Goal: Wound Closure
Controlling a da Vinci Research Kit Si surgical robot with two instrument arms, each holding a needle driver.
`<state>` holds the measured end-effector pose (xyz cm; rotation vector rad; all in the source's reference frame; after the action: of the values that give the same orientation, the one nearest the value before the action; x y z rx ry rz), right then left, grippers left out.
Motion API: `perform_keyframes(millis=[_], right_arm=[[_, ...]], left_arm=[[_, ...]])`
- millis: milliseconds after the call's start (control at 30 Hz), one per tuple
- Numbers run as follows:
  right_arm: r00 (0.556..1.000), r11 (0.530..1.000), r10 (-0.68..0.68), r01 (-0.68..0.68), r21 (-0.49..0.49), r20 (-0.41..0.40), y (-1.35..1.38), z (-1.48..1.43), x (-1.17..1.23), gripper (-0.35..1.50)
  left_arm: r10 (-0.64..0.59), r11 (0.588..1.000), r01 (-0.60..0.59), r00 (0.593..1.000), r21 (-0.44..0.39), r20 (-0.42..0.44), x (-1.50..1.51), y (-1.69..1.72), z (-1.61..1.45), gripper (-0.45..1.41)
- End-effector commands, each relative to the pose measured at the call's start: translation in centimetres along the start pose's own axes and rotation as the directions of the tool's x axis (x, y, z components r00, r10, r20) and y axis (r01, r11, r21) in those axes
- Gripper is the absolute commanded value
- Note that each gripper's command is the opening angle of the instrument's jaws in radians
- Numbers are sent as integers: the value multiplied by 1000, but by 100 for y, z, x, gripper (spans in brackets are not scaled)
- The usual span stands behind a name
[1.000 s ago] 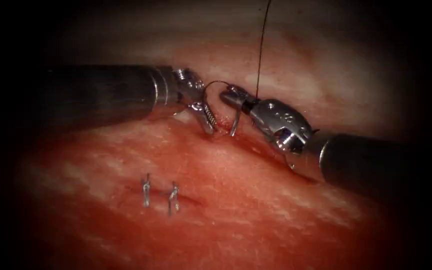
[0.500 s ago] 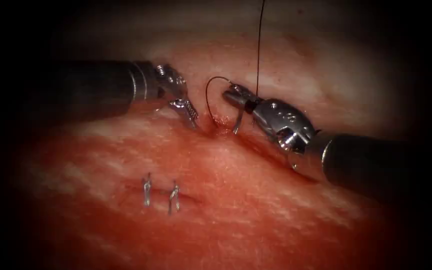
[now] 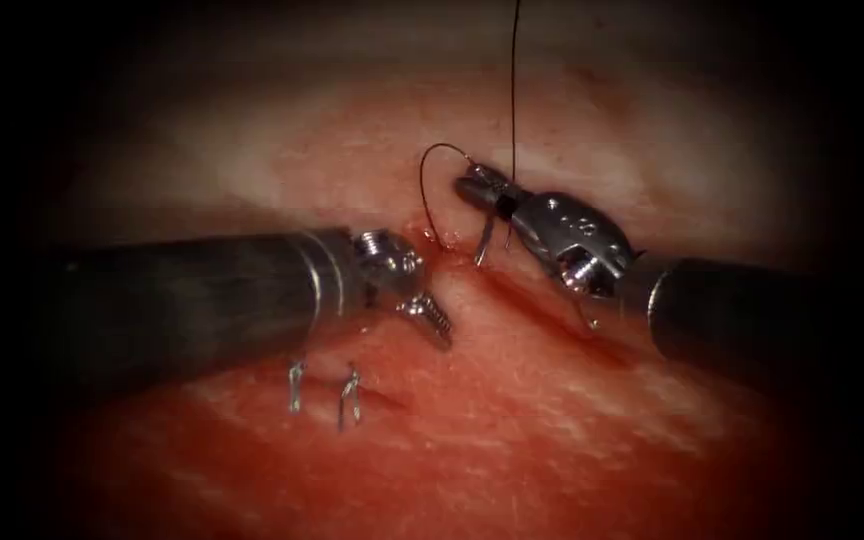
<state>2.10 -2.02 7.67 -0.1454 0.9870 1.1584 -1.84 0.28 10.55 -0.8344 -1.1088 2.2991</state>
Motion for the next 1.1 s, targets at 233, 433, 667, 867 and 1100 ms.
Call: perform_keyframes(millis=[233,433,667,867,1100], right_arm=[[1000,1000,4,-4,-8,-11,0,11,1,-35],[1000,1000,13,-13,-16,-28,2,11,8,-35],[999,999,25,-26,-26,-41,4,12,13,-35],[999,999,26,-27,-33,-43,4,13,14,-35],[999,998,31,-33,-49,-40,6,13,14,-35]], left_arm=[[11,1000,-11,1000,2,0,-15,-15,15,-16],[17,1000,-17,1000,-2,0,-28,-15,8,-16],[18,1000,-18,1000,-7,-10,-33,-16,2,-20],[19,1000,-19,999,-9,-32,-37,-23,0,-32],[-11,999,17,989,43,-150,-32,-26,-10,-32]])
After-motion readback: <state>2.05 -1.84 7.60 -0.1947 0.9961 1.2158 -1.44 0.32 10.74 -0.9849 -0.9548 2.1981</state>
